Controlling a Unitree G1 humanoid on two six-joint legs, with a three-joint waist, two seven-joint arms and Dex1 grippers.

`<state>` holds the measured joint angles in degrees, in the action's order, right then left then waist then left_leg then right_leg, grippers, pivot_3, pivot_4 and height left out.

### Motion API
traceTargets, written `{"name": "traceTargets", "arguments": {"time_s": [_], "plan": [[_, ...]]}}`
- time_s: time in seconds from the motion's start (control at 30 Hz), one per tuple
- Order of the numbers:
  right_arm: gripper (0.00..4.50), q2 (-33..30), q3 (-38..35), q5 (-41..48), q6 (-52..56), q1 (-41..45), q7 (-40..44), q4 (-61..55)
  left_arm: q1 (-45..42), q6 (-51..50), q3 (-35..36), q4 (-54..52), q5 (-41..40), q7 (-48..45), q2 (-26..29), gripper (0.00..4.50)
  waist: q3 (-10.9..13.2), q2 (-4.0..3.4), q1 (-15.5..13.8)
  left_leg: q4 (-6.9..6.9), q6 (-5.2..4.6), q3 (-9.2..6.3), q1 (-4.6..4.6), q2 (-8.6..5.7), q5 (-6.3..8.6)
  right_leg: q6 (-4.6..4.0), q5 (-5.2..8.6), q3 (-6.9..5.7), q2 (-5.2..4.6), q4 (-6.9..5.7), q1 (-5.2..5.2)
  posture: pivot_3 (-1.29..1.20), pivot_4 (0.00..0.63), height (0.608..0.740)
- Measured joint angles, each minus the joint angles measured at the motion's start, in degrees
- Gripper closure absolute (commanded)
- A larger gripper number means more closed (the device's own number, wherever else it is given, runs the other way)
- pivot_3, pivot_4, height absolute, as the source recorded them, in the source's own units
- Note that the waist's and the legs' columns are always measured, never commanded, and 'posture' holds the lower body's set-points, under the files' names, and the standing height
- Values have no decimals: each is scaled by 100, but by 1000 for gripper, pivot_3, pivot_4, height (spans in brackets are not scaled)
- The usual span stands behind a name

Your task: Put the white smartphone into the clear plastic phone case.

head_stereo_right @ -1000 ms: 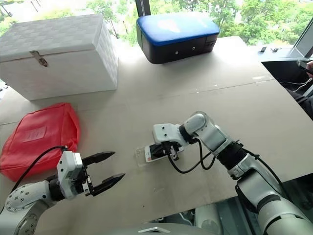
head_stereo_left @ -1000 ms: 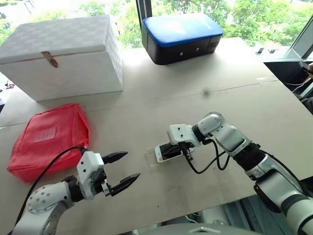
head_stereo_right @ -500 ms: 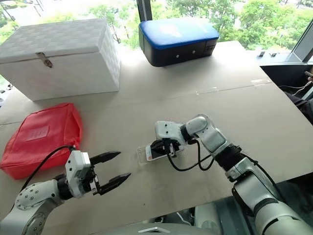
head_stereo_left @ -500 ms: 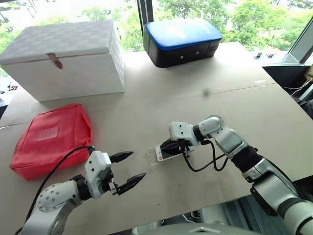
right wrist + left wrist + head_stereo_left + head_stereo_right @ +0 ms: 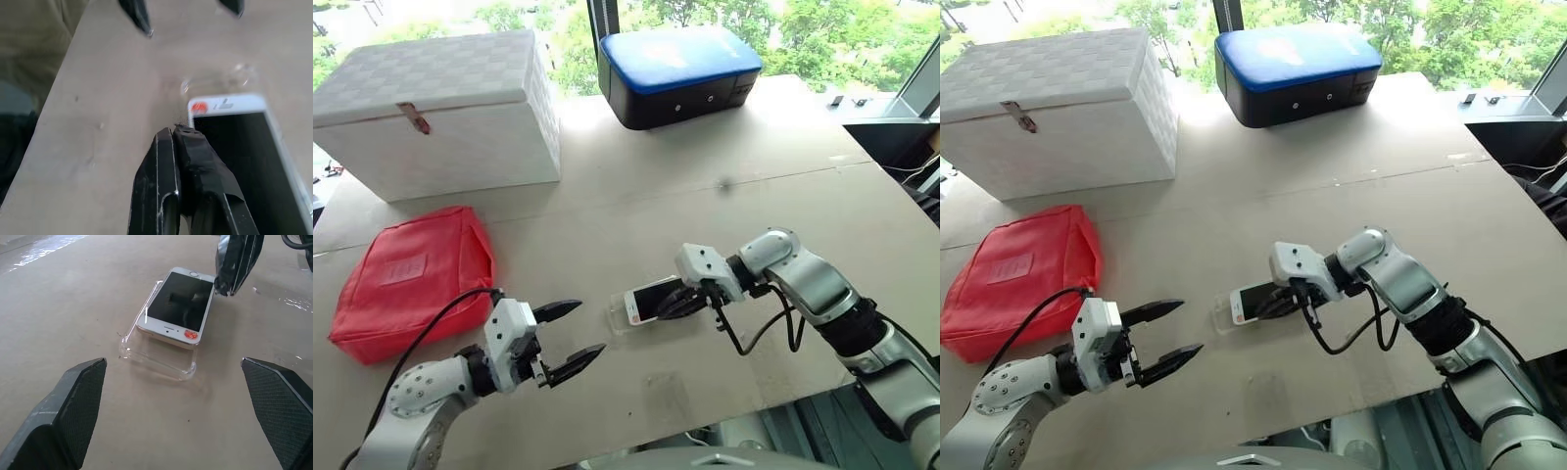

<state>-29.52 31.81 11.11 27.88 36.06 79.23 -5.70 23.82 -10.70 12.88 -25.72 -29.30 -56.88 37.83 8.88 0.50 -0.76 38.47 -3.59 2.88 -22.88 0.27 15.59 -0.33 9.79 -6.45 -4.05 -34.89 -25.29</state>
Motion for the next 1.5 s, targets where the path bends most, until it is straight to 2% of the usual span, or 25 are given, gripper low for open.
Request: {"name": "traceTargets", "arguments": {"time_s": [0.1, 0.4, 0.63, 0.8, 1.03, 1.5], "plan": [[4484, 53, 197, -178, -193, -1, 14, 199, -3, 0, 1, 0, -5, -31, 3, 0, 0, 0, 9, 0, 1, -4, 3, 3, -1, 0, 0, -3, 4, -6, -1, 0, 150, 740], [4484, 792, 215, -395, -501, 140, -227, 831, 143, -2, 6, -5, -6, -9, -1, 0, 2, 3, -8, 3, 3, -2, 1, 4, -2, 1, -1, -2, 3, -2, 4, 0, 150, 740], [4484, 931, 294, -641, -872, 158, -335, 1150, 235, -10, 6, -80, -10, 68, -5, 0, 1, 3, 3, 4, 4, -4, 8, 3, -2, 0, -1, -2, 4, -8, 5, 0, 150, 740], [4484, 884, 212, -397, -520, 96, -206, 1067, 346, -15, 6, -87, -12, 95, -6, 0, 2, 2, 0, 4, 4, -7, 8, 4, -2, 0, -1, -4, 4, -9, 4, 0, 150, 740], [4484, 1207, -92, -203, -208, 295, -506, 1094, 254, -16, 2, -88, -12, 134, -12, 0, 3, 2, 6, 3, 4, -5, 5, 3, -2, 0, -1, -3, 4, -6, 4, 0, 150, 740], [4484, 1367, 315, -974, -1263, 680, -733, 2077, 44, -19, -13, -82, -10, 133, -16, 0, -8, -2, 12, 3, 4, -4, 37, 4, -3, -1, 0, 0, 7, -12, 20, 0, 150, 740]]}}
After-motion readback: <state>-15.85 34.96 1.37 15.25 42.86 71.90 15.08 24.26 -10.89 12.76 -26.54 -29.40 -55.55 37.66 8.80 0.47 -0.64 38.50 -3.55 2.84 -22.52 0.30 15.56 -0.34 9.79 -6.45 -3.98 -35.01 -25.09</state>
